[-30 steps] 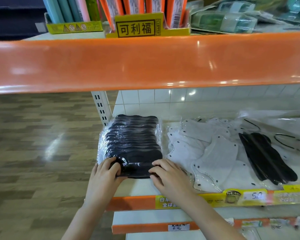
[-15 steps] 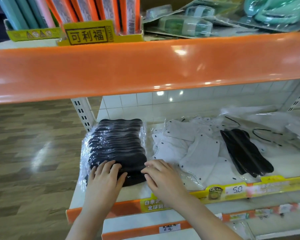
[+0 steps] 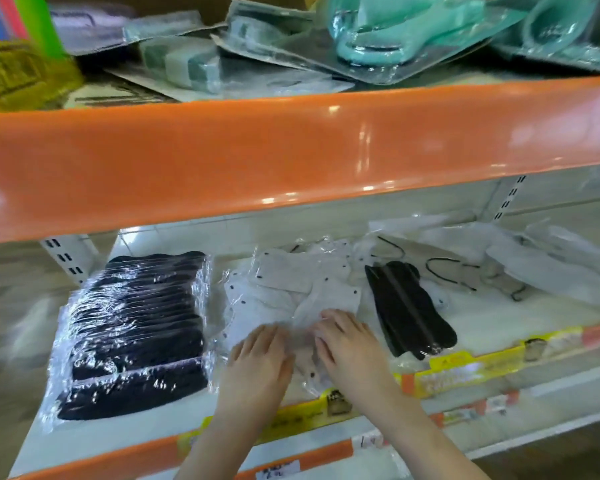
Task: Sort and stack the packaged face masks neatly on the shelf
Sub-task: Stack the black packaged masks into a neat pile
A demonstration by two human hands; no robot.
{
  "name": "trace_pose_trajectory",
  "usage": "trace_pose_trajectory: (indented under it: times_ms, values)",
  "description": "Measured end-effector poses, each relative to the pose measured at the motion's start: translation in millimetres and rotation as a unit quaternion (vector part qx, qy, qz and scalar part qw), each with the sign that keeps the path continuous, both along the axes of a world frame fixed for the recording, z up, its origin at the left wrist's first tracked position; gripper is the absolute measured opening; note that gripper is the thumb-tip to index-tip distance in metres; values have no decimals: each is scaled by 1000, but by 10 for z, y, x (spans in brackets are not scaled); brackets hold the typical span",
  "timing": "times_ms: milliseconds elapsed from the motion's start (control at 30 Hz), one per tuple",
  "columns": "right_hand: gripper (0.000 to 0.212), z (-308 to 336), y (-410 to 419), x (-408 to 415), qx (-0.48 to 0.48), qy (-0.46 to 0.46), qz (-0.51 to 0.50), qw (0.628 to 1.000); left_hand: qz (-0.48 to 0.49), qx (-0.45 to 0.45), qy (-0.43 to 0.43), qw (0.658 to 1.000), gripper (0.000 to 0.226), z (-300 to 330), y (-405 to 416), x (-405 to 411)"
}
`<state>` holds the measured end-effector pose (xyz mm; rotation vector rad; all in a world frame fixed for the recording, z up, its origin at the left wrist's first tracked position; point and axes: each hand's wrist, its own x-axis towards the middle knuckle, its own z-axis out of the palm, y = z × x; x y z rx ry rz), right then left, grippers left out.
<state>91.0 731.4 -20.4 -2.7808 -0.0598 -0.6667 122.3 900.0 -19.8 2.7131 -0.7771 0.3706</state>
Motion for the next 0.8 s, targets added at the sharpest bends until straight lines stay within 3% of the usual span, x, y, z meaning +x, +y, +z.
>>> trace_pose_trajectory:
  times_ms: [167,467,633,800]
  values:
    - [34,-8,-494,-34,-17,31,-107,994,2,83,57,995,51,-87,-416,-7]
    - [67,-86,-970,-46,-11,172,-243,955,19,99,101,990,50,-49,-777,102]
    - [58,-51,-1153,-39,-19,208,-246,947,38,137,112,983,50,-64,-902,124]
    - [52,-67,-1310,-63,-27,173,-242,954,42,131,98,986,50,-58,-987,107]
